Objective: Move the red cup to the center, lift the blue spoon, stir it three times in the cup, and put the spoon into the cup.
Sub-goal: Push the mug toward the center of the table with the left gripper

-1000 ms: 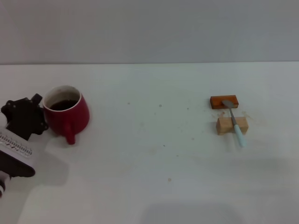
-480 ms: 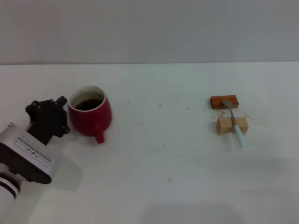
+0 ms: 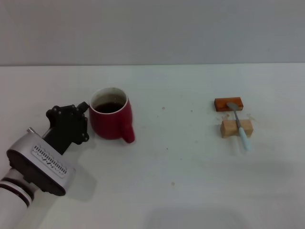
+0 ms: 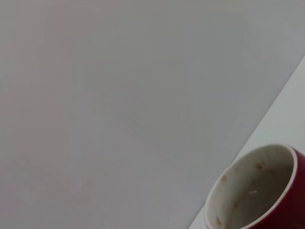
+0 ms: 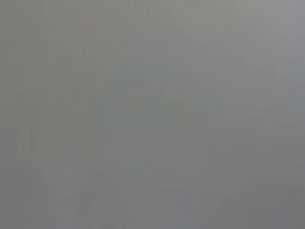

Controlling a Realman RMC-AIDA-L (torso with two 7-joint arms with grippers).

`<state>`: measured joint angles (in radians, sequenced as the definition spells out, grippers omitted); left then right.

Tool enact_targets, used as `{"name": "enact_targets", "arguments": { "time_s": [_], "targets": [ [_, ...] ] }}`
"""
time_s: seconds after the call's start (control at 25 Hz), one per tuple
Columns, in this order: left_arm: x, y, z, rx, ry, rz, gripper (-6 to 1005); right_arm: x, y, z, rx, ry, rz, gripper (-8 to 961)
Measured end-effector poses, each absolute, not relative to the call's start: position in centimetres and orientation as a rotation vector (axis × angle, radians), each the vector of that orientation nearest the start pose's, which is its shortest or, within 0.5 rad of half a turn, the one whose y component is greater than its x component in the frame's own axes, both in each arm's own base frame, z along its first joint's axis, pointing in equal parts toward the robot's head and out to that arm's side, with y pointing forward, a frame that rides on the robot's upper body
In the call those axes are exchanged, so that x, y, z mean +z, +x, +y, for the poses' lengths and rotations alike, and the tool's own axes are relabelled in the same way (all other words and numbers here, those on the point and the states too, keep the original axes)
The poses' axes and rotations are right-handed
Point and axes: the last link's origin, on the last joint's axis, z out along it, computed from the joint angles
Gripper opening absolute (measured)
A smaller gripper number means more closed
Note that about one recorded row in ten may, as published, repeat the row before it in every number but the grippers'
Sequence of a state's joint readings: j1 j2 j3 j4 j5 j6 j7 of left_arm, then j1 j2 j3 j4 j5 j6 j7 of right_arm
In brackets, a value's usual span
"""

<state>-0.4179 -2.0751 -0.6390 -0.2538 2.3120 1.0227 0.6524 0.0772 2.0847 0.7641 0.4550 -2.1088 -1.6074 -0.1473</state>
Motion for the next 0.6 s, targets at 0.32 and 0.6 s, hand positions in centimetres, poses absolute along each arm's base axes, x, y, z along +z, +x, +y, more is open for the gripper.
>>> {"name": "enact_targets", "arguments": {
  "time_s": [0.32,0.6],
  "targets": [
    [-6.0,-31.7,32.1,-0.067,-1.881,0.2,20,1.6,32.6,22.2,0.772,-1.189,0.328,737],
    [-5.6,-31.8,32.8,-0.027,-1.865,0.225,22,1.7,32.5,22.3,0.774,-1.188,0.328,737]
  ]
}}
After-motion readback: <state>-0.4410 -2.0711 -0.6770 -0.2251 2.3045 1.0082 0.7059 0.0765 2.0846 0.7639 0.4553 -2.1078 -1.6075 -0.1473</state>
